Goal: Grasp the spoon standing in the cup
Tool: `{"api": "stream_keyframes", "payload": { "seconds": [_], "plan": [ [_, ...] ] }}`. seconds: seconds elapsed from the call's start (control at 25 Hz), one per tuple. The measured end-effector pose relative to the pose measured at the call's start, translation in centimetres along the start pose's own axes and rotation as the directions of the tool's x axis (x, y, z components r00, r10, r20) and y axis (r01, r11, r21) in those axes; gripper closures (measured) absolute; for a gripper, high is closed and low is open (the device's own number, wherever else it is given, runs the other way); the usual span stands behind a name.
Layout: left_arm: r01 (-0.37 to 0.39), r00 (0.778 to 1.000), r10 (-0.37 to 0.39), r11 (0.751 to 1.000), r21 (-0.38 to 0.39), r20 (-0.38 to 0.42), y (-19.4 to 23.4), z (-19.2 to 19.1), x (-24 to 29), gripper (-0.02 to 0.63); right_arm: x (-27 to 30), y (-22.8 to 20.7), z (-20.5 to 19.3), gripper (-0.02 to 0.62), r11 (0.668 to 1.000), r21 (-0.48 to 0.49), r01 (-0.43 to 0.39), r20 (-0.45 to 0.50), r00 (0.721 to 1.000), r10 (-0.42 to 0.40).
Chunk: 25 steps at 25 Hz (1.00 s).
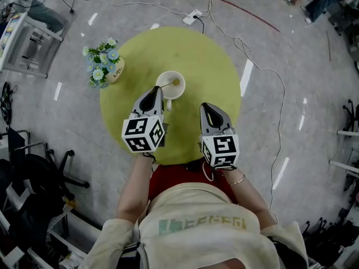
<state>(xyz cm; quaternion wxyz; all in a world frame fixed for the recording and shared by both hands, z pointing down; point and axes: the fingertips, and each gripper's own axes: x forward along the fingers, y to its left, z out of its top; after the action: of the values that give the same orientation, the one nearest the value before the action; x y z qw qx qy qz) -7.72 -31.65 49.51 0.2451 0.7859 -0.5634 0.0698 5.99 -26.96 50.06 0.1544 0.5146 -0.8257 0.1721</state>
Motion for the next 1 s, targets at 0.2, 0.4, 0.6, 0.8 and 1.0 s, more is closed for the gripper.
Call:
{"api": "stream_keyframes", "payload": {
  "seconds": [0.2,0.4,0.6,0.8,1.0],
  "plan": [
    [0.001,1.000,-0.002,1.000,0.015,0.024,-0.4,0.8,-1.0,0.578,-0.6,0.5,0.6,0.558,1.000,-0.011,-0.001,0.020,1.000,0.001],
    [-0.002,0.998,0.000,1.000,0.024,0.057,-0.6,1.5,-2.4,0.579,-1.2,1.0,1.3,0.558,1.000,-0.024,-0.002,0.047,0.999,0.003],
    [-0.006,0.996,0.004,1.000,0.031,0.088,-0.5,2.2,-4.2,0.580,-1.9,2.0,2.2,0.558,0.999,-0.038,-0.006,0.076,0.997,0.009],
    [-0.011,0.993,0.007,1.000,0.027,0.120,0.1,3.0,-5.8,0.580,-2.3,3.3,3.0,0.558,0.999,-0.053,-0.011,0.099,0.995,0.016],
    [-0.015,0.988,0.011,1.000,0.026,0.152,0.4,3.8,-7.4,0.580,-2.8,4.2,3.7,0.558,0.998,-0.065,-0.014,0.119,0.993,0.021]
  ]
}}
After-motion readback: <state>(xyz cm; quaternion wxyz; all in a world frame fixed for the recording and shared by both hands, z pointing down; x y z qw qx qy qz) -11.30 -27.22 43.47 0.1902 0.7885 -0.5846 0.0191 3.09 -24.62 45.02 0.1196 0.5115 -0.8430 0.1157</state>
